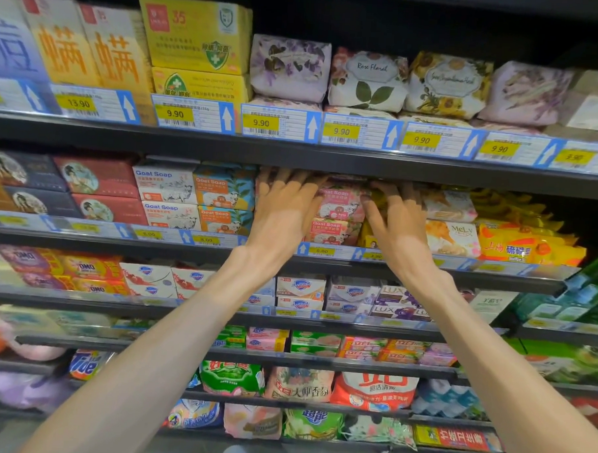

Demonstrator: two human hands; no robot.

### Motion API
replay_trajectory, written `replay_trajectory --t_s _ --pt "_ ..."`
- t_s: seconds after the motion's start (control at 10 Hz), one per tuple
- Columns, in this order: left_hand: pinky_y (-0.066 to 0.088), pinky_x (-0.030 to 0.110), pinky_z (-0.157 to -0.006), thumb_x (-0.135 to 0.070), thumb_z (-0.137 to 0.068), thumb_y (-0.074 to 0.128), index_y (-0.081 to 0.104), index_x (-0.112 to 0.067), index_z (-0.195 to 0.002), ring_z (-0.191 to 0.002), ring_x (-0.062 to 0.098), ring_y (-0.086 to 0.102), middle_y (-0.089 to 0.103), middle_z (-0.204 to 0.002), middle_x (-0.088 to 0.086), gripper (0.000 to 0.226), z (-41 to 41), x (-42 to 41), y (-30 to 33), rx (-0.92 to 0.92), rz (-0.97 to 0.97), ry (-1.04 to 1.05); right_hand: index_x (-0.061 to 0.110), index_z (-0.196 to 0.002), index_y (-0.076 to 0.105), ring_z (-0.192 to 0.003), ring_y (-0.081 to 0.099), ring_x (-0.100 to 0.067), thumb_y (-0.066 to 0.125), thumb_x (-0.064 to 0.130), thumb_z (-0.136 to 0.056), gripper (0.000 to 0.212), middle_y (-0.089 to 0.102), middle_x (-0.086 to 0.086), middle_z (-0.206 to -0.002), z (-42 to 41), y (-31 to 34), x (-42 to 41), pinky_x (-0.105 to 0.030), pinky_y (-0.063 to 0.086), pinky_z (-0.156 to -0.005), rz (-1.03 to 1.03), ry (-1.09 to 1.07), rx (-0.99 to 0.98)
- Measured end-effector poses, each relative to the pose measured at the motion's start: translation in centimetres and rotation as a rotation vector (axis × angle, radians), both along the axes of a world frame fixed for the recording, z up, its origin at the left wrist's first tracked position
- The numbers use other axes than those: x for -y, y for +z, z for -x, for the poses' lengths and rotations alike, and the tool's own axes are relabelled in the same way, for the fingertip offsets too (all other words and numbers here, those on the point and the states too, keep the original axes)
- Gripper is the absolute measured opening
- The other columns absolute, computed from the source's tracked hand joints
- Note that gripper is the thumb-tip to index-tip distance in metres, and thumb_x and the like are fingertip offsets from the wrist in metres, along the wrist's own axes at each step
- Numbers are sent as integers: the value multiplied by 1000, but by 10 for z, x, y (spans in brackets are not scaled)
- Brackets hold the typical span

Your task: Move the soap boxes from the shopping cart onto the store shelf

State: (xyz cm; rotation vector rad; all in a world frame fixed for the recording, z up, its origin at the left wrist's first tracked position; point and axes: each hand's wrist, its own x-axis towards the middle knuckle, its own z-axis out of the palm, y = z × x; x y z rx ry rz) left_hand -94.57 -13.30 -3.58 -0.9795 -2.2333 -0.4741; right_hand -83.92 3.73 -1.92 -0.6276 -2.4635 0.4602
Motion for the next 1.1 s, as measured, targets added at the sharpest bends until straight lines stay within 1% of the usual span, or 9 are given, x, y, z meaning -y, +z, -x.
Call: replay_trajectory --t_s 0.1,0.2,0.4,0.5,0.6,0.8,0.9,1.0,1.1 --pt "35 50 -99 -34 -105 48 68 -15 -115 -103 32 59 70 -106 4 29 -5 7 -4 -38 -43 -4 9 -119 61 -112 49 -37 48 44 -101 41 58 -17 -120 0 -2 2 -49 39 -98 -32 12 12" --pt "37 47 -91 -34 -103 52 67 -16 -111 -95 29 58 69 -101 3 24 -8 14 -3 -55 -55 -24 8 -123 59 -110 49 -39 49 45 -101 44 58 -20 -115 -1 -2 5 -48 37 -99 -13 5 28" --pt "36 48 -106 -39 -102 49 60 -19 -129 -119 27 53 62 -131 2 35 -10 32 -2 -36 48 -4 5 -105 61 -101 52 -39 48 48 -100 45 61 -18 -100 0 -5 3 -47 37 -92 -57 -9 44" --pt "32 53 -113 -35 -99 56 55 -20 -136 -129 29 48 56 -136 4 41 -11 48 0 -17 78 11 5 -98 61 -94 52 -37 49 47 -100 43 60 -16 -92 -4 -10 3 -48 38 -88 -120 15 -18" --pt "27 55 -117 -34 -98 56 50 -21 -142 -136 30 42 51 -142 6 46 -9 66 2 -5 110 28 6 -98 58 -88 48 -35 52 39 -101 34 55 -14 -90 -12 -14 7 -47 39 -83 -223 55 -116" --pt "22 53 -120 -30 -98 54 53 -20 -139 -143 29 37 46 -149 7 43 -2 119 -9 26 115 -4 13 -104 50 -95 45 -34 58 32 -97 22 49 -12 -100 -17 -9 37 -47 43 -86 -248 16 -151" --pt "21 50 -121 -32 -100 52 54 -19 -138 -145 26 34 43 -153 4 40 -1 150 -8 36 105 -22 16 -109 48 -100 48 -36 56 36 -96 25 48 -11 -106 -21 -4 53 -48 46 -87 -257 -23 -103" --pt "21 49 -120 -34 -102 49 50 -21 -142 -142 26 38 43 -153 3 42 -3 184 -9 31 104 -43 17 -134 47 -120 47 -37 58 39 -96 45 46 -15 -135 -30 -6 71 -52 45 -96 -258 -57 -38" --pt "19 51 -122 -34 -102 51 46 -23 -147 -146 23 34 43 -154 1 47 -11 221 -14 80 83 -49 15 -138 47 -130 43 -36 61 37 -95 51 42 -18 -147 -45 -12 96 -53 43 -101 -305 -10 -40"
